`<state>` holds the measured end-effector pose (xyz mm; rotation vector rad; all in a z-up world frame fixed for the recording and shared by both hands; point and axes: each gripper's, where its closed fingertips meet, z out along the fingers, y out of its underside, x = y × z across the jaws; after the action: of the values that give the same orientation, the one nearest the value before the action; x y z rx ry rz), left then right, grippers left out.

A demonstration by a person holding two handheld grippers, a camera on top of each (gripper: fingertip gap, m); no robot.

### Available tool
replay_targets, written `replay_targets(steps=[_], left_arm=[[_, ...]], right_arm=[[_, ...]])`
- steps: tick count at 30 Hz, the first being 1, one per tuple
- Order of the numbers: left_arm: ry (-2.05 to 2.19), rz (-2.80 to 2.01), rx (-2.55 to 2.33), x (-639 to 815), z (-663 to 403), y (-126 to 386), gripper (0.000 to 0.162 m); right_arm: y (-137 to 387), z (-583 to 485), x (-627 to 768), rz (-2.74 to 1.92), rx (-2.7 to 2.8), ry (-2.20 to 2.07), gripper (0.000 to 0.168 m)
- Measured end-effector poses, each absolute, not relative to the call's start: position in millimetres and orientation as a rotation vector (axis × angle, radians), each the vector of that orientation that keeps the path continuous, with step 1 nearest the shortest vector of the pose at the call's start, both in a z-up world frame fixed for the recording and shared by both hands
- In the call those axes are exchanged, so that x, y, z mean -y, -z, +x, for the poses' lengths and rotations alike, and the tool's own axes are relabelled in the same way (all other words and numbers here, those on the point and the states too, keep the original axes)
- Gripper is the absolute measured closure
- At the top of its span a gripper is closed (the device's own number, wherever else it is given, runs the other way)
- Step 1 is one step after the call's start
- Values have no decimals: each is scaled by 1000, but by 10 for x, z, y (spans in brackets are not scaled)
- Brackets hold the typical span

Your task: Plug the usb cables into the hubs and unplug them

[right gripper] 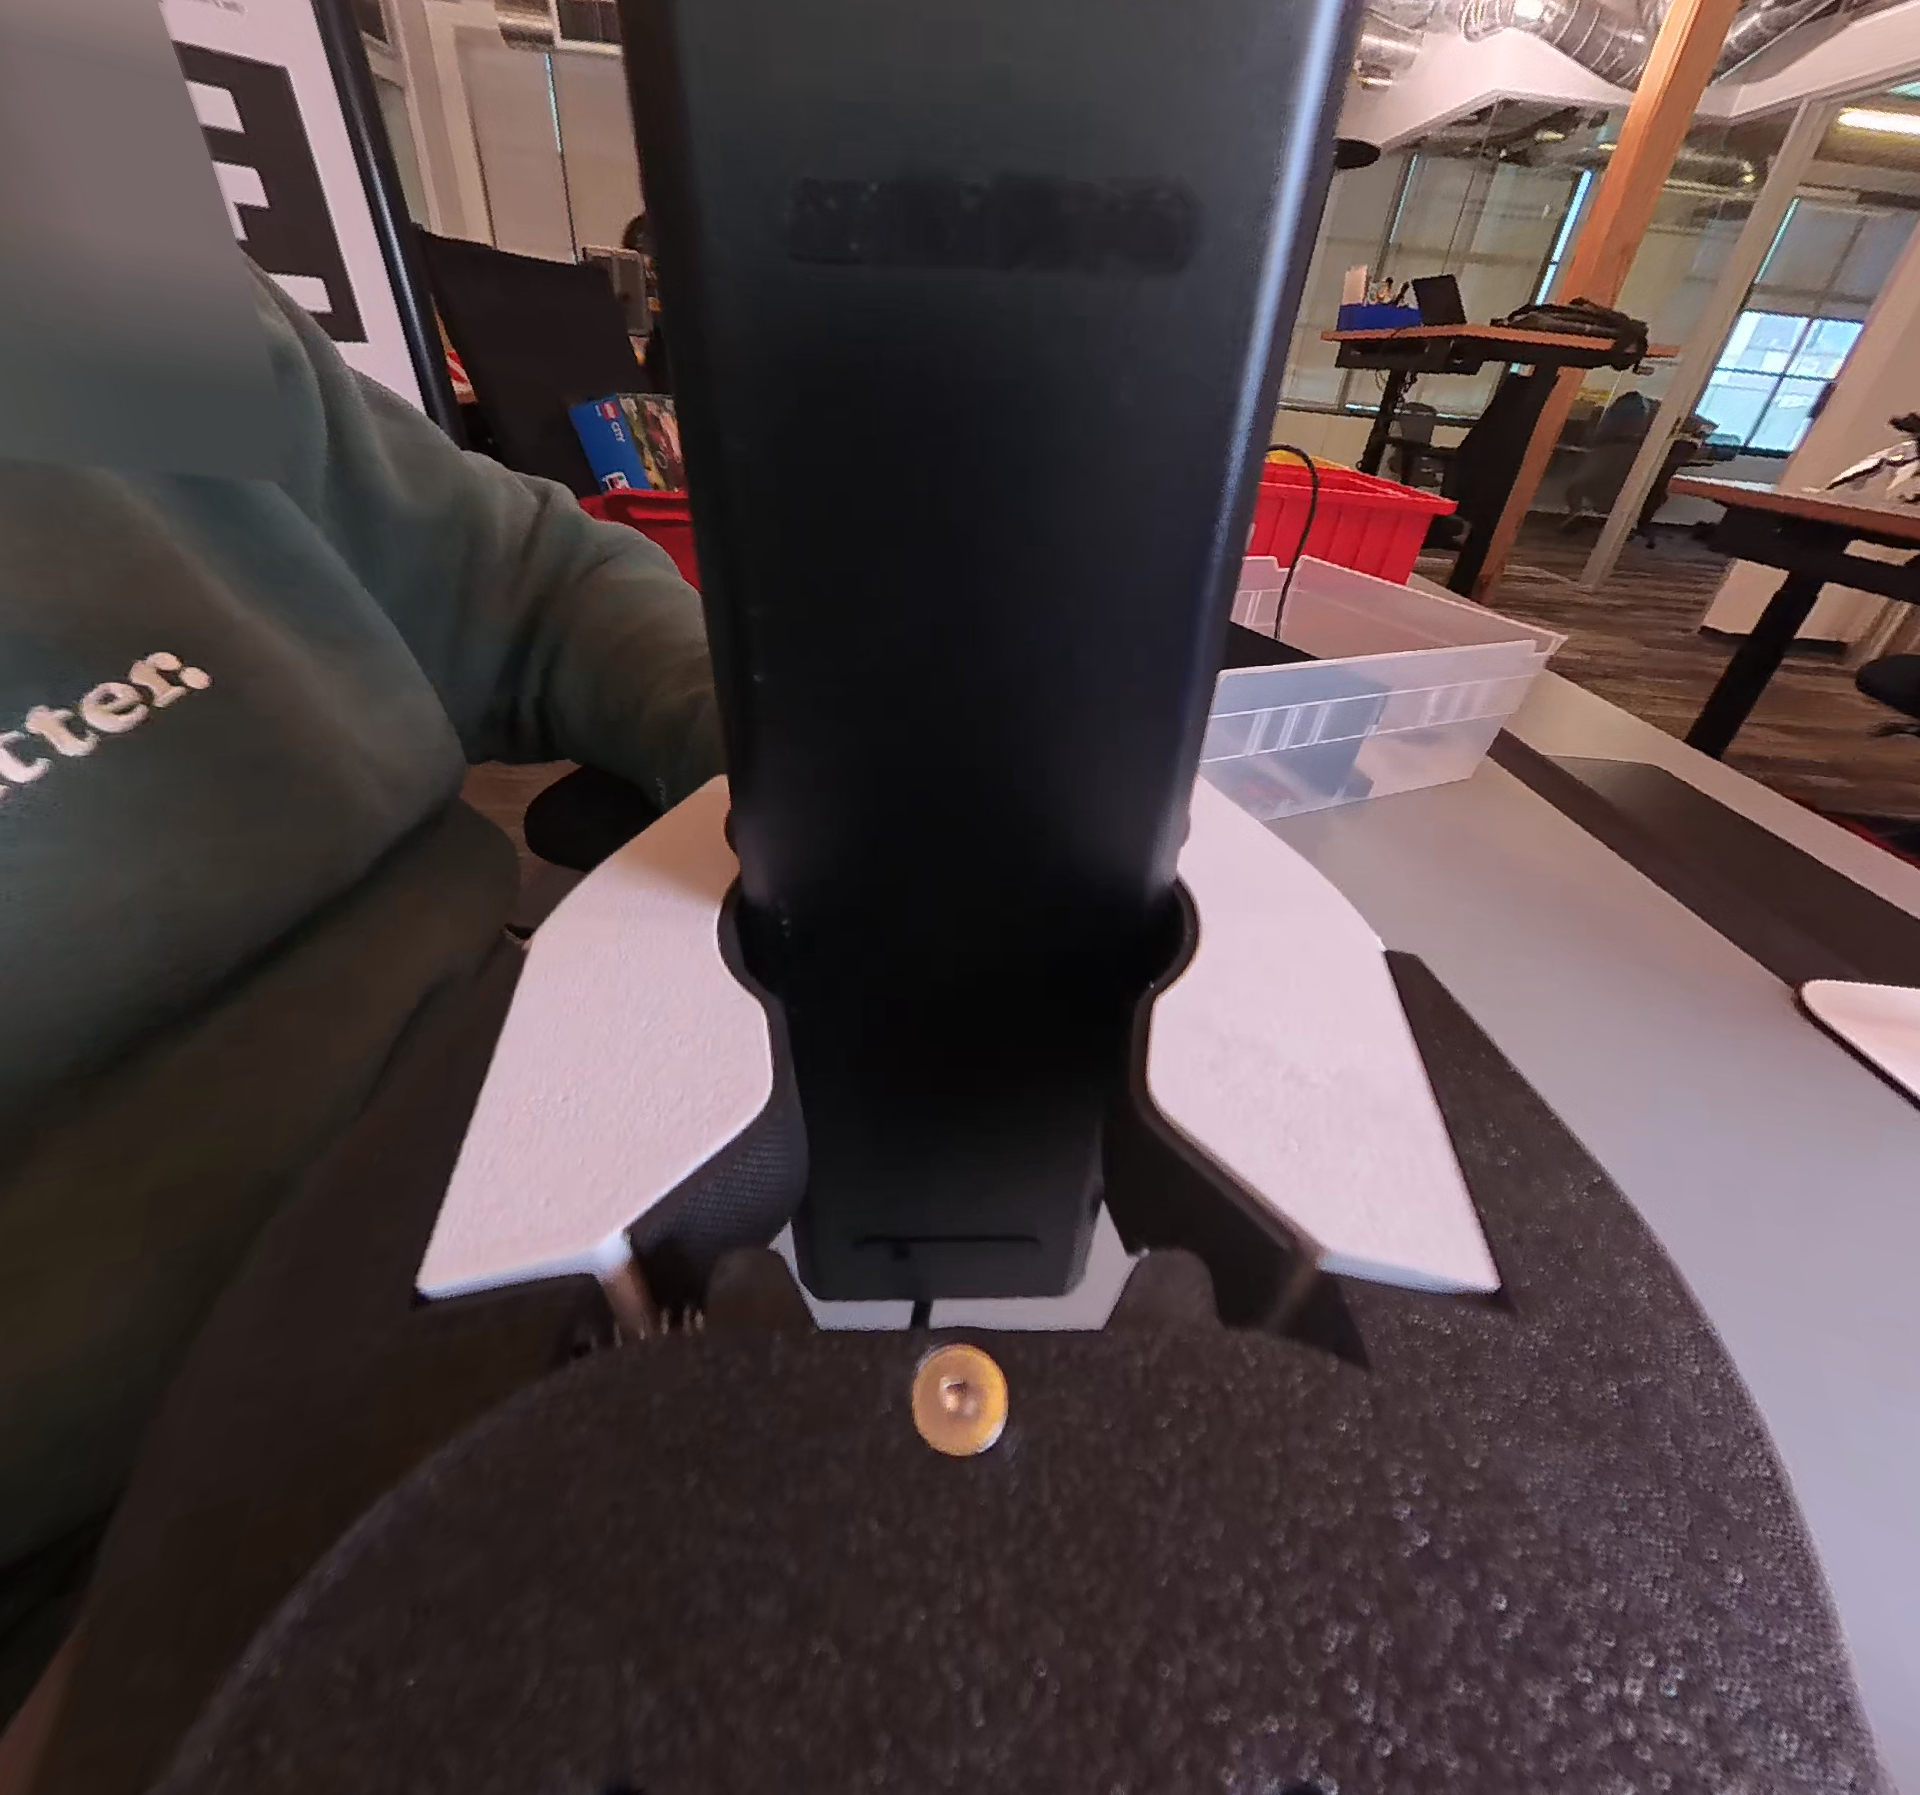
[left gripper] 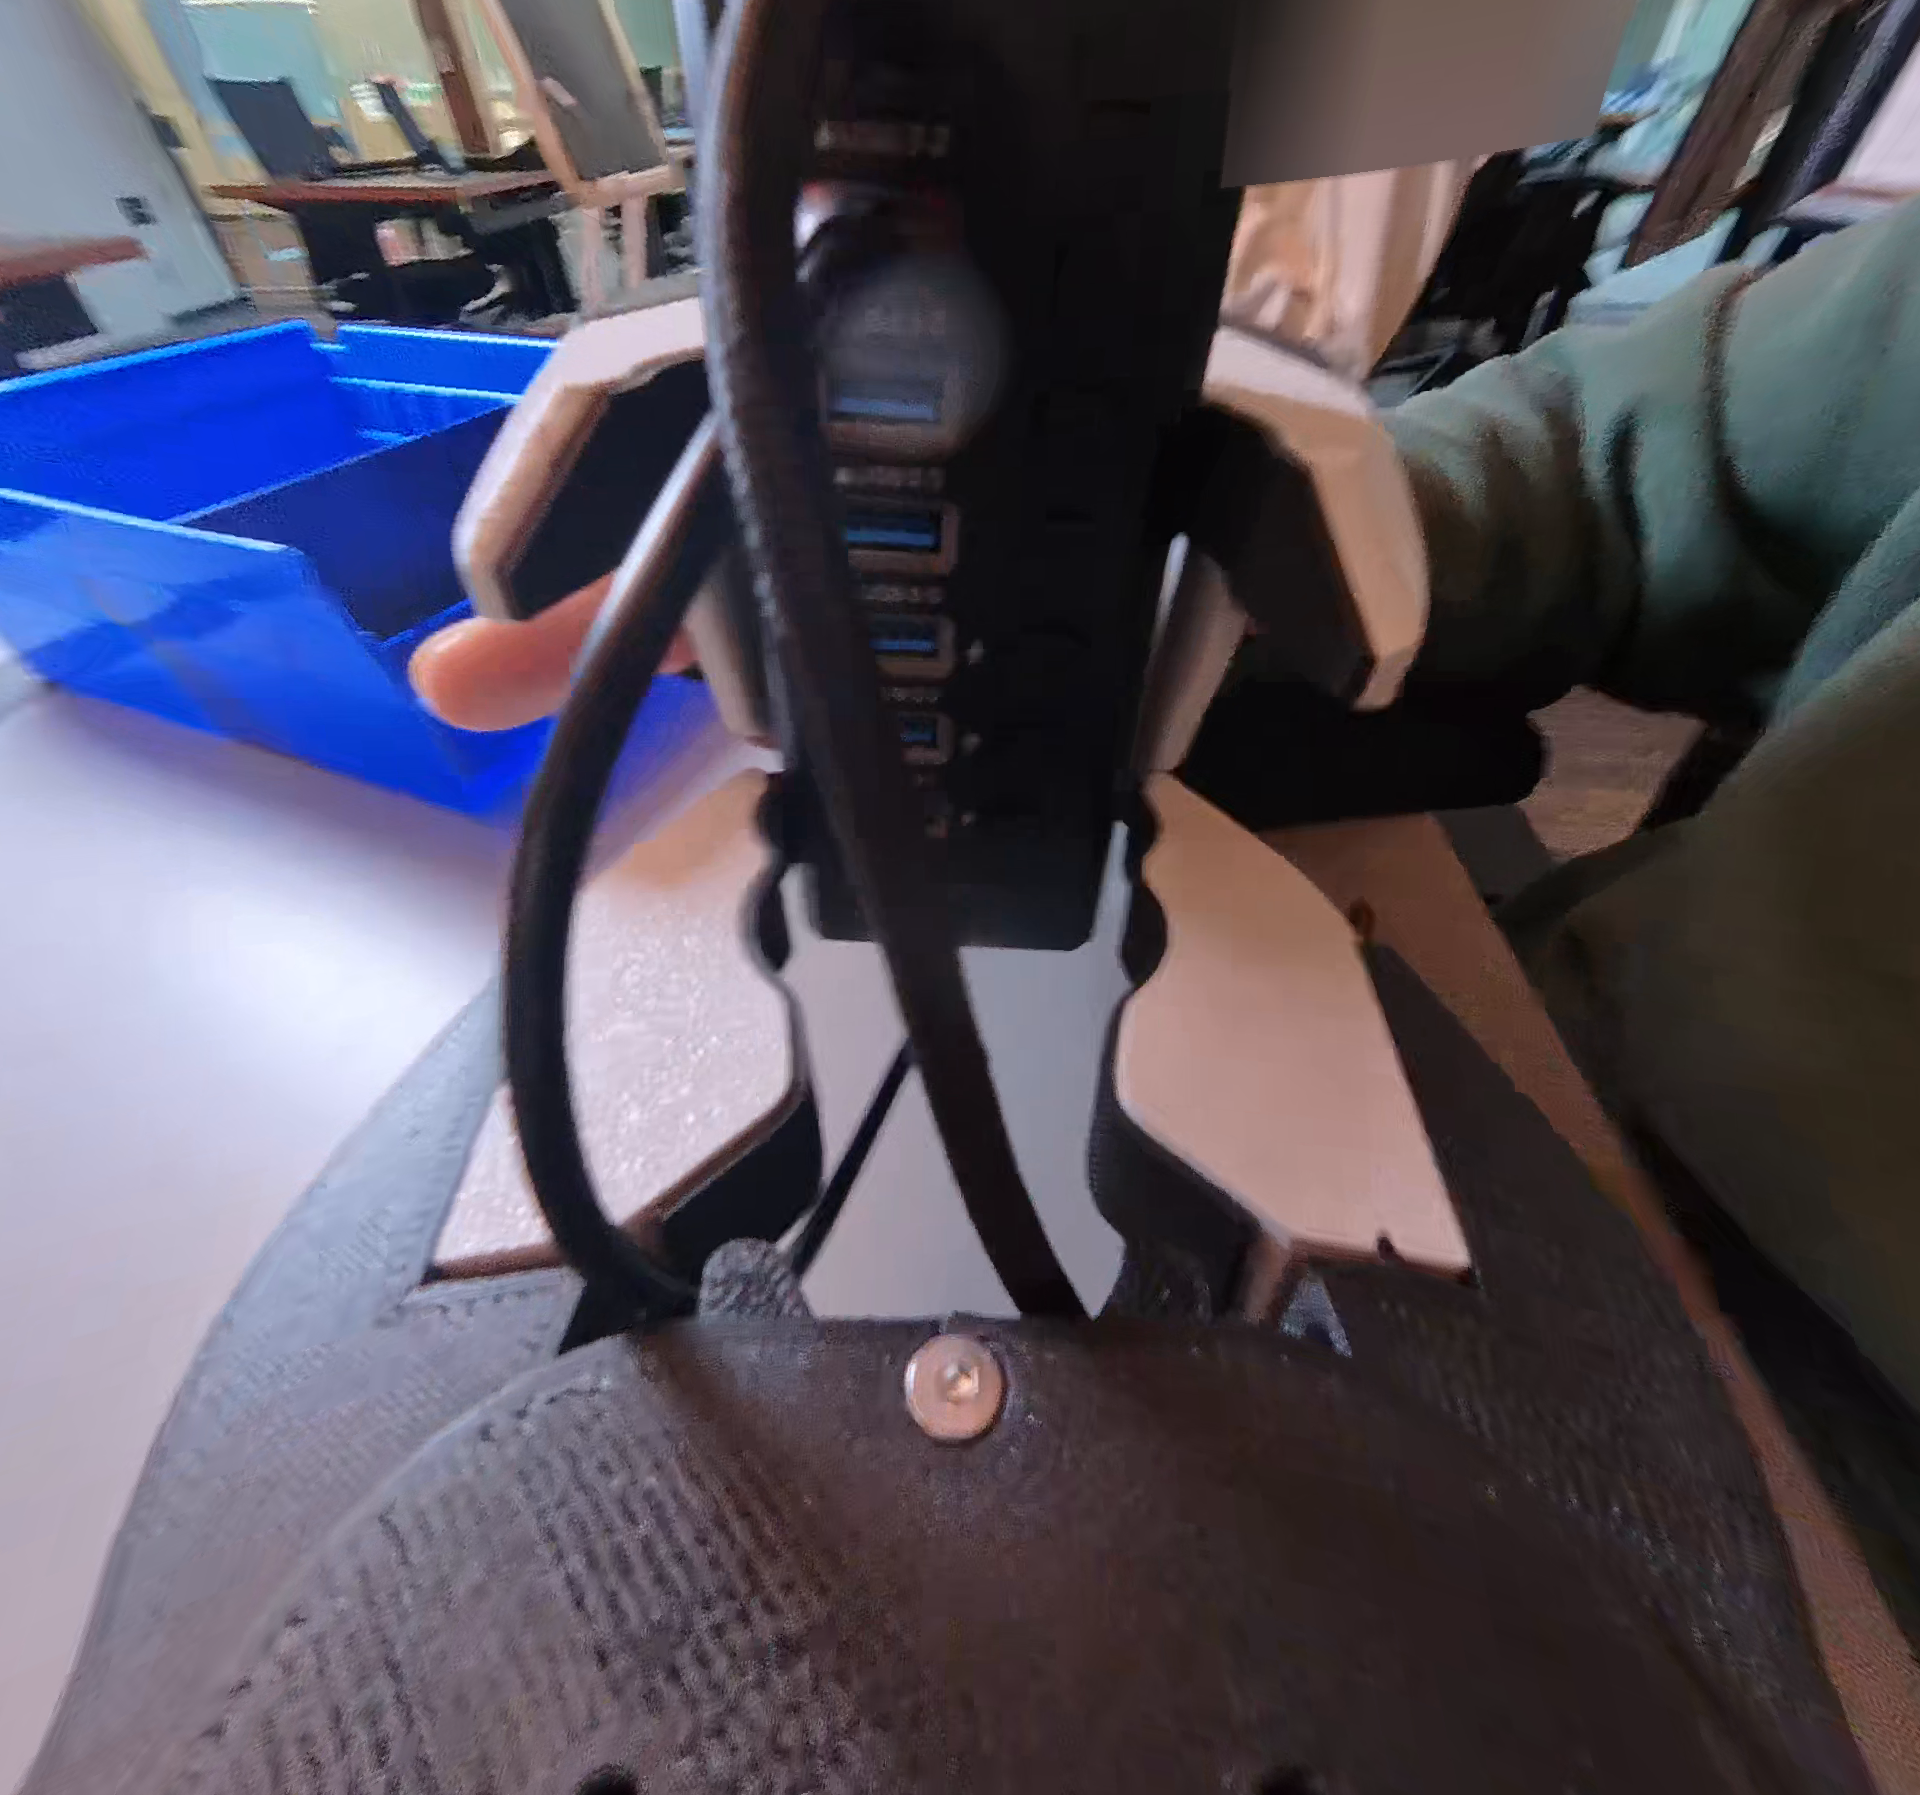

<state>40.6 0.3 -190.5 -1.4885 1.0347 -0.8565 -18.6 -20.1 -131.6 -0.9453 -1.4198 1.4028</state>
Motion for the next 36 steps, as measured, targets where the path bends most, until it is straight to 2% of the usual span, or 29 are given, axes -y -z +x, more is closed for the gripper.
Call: replay_targets(steps=[10,13,16,17,18,25,27,36], left_arm=[[550,-1725,-1208,-53,-140,2059,102],[421,-1794,-1235,-96,-361,2075,98],[405,-1830,-1256,-107,-427,1989,103],[428,-1808,-1322,-53,-402,1966,141],[407,-1755,-1281,-125,-395,1887,149],[380,-1829,-1372,-121,-397,2154,149],[345,-1813,-1374,-143,-432,2173,162],[349,-1860,-1356,-114,-547,2223,155]], right_arm=[[1271,71,-82,-1087,1446,-1326,95],[1252,321,-340,-1161,1522,-1069,94],[1244,473,-390,-1225,1673,-777,97],[1330,494,-392,-1260,1761,-644,96],[1451,502,-397,-1294,1846,-518,96],[2212,312,-466,-1426,2050,-368,94],[2322,247,-588,-1442,2052,-355,93],[2673,26,-794,-1404,2296,-324,87]])
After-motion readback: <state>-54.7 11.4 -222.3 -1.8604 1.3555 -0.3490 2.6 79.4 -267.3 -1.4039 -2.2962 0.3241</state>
